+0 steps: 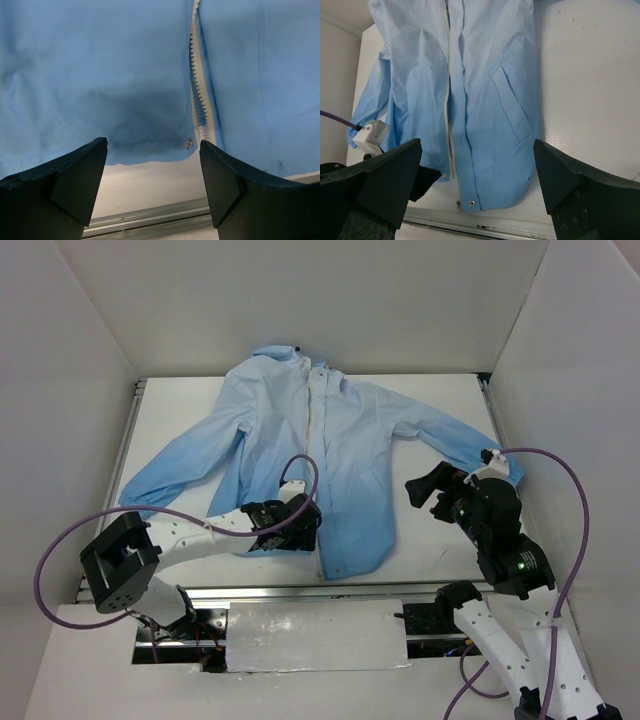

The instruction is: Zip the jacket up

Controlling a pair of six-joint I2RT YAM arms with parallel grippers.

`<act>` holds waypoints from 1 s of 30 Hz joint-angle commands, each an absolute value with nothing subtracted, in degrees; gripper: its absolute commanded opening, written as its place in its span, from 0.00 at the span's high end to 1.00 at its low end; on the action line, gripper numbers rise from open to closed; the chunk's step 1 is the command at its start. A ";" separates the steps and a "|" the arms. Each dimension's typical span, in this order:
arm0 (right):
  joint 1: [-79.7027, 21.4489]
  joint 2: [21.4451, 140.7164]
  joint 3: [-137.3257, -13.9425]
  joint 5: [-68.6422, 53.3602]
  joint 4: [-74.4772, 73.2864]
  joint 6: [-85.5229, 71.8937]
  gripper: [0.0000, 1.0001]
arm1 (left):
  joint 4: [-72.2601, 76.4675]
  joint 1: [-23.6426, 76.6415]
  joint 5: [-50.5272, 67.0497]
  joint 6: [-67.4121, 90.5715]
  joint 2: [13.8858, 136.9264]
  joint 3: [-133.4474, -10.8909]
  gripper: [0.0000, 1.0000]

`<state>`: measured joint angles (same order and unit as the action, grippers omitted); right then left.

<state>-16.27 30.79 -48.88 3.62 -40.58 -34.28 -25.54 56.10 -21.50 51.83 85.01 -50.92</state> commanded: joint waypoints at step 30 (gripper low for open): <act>-18.71 36.90 -45.71 -11.58 -33.14 -28.74 0.00 | -9.95 53.11 -13.03 52.56 79.56 -44.85 1.00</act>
<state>-16.80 33.47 -47.13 -2.48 -37.87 -31.57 -17.72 55.81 -18.72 54.41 83.92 -47.59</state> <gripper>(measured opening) 0.998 0.075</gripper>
